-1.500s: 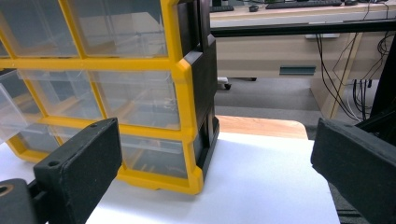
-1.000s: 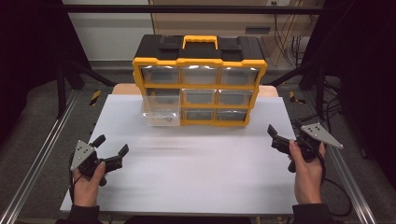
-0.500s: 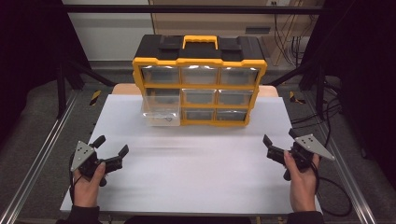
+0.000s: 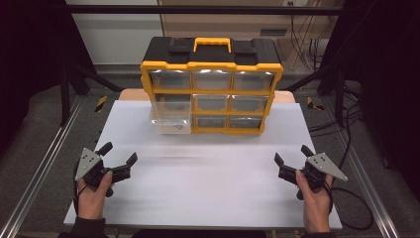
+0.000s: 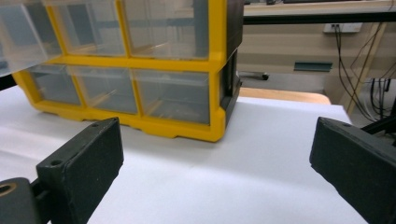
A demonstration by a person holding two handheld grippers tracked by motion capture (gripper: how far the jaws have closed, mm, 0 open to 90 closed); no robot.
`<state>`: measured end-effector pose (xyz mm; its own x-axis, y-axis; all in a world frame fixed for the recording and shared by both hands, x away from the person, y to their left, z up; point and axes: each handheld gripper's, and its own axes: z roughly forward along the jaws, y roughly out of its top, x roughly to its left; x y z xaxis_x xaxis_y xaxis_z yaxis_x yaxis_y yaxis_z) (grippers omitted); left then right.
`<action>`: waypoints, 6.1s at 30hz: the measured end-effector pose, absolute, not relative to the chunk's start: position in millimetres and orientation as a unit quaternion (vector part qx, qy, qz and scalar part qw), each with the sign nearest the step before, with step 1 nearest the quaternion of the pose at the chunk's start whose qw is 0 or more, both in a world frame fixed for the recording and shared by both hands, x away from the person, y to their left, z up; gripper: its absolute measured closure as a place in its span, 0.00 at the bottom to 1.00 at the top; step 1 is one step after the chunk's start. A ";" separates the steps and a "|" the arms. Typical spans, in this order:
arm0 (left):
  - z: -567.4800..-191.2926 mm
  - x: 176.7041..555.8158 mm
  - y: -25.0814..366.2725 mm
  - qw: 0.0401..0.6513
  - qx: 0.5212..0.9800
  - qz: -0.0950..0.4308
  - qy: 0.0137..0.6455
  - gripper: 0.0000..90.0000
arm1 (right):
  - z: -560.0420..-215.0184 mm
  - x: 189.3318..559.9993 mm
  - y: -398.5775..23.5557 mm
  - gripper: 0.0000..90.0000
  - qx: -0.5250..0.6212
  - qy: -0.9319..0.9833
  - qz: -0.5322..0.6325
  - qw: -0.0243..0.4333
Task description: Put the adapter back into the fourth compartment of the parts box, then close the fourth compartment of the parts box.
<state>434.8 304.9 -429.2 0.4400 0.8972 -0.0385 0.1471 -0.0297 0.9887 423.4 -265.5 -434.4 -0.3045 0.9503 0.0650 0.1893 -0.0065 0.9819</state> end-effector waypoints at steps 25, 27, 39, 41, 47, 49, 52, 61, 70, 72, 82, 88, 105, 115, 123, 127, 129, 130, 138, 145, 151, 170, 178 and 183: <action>-398.7 437.5 277.7 0.556 0.656 0.324 0.394 0.02 | -467.0 413.0 -242.7 0.04 0.424 0.654 0.533 0.328; -395.7 438.4 274.5 0.555 0.660 0.322 0.390 0.02 | -467.4 412.6 -242.5 0.04 0.423 0.654 0.535 0.327; -381.6 445.0 259.3 0.551 0.671 0.319 0.380 0.02 | -469.1 409.4 -239.4 0.04 0.418 0.662 0.533 0.321; -378.4 445.7 256.6 0.551 0.672 0.319 0.377 0.02 | -469.8 409.5 -238.6 0.04 0.417 0.665 0.530 0.322; -369.8 446.5 247.3 0.549 0.675 0.321 0.375 0.03 | -469.8 408.8 -237.5 0.04 0.415 0.665 0.531 0.322; -368.3 445.5 242.8 0.546 0.676 0.321 0.376 0.05 | -469.6 408.5 -237.6 0.04 0.414 0.665 0.531 0.323; -368.1 442.4 237.5 0.548 0.671 0.313 0.389 0.13 | -468.8 408.0 -237.2 0.04 0.413 0.663 0.533 0.324; -377.8 437.0 221.4 0.541 0.672 0.314 0.397 0.65 | -468.2 406.5 -238.8 0.04 0.417 0.659 0.534 0.327; -389.0 450.9 202.0 0.542 0.670 0.304 0.405 1.00 | -468.7 406.2 -238.2 0.04 0.416 0.658 0.538 0.323; -389.4 458.9 198.5 0.534 0.672 0.306 0.412 1.00 | -468.7 406.1 -238.4 0.04 0.417 0.658 0.538 0.322; -391.2 485.6 181.4 0.522 0.661 0.321 0.433 1.00 | -467.9 405.3 -236.5 0.03 0.419 0.658 0.537 0.320; -390.3 493.0 179.5 0.519 0.651 0.331 0.445 1.00 | -467.7 405.0 -235.9 0.03 0.414 0.660 0.539 0.319; -386.2 507.8 176.1 0.510 0.657 0.335 0.443 1.00 | -467.5 405.7 -235.4 0.02 0.415 0.661 0.536 0.322; -384.5 508.0 176.6 0.507 0.660 0.333 0.442 1.00 | -467.3 405.6 -235.0 0.02 0.416 0.660 0.536 0.322; -383.3 508.5 175.5 0.506 0.663 0.331 0.441 1.00 | -467.1 405.2 -235.7 0.02 0.419 0.659 0.535 0.321; -382.2 509.3 174.3 0.504 0.665 0.332 0.440 1.00 | -467.1 405.4 -236.4 0.02 0.420 0.658 0.536 0.322; -382.0 509.4 173.6 0.503 0.666 0.333 0.439 1.00 | -467.1 405.5 -236.1 0.02 0.420 0.658 0.536 0.321; -381.9 509.5 173.3 0.503 0.666 0.334 0.438 1.00 | -467.1 405.5 -236.0 0.02 0.420 0.659 0.536 0.321; -381.3 511.4 172.9 0.502 0.667 0.333 0.439 1.00 | -467.1 405.5 -236.2 0.02 0.421 0.658 0.535 0.322; -380.9 513.7 172.7 0.504 0.666 0.331 0.441 1.00 | -467.2 405.6 -235.5 0.02 0.422 0.657 0.536 0.320; -379.9 517.7 172.7 0.503 0.666 0.330 0.441 1.00 | -467.4 405.5 -236.0 0.02 0.423 0.657 0.535 0.321; -380.5 526.9 172.2 0.501 0.666 0.332 0.441 1.00 | -467.1 405.0 -236.5 0.02 0.422 0.657 0.534 0.323; -380.2 529.9 171.4 0.500 0.666 0.332 0.442 1.00 | -467.2 405.2 -236.5 0.02 0.422 0.657 0.535 0.324; -379.8 533.2 170.7 0.498 0.667 0.333 0.442 1.00 | -467.6 406.0 -236.6 0.02 0.421 0.658 0.535 0.322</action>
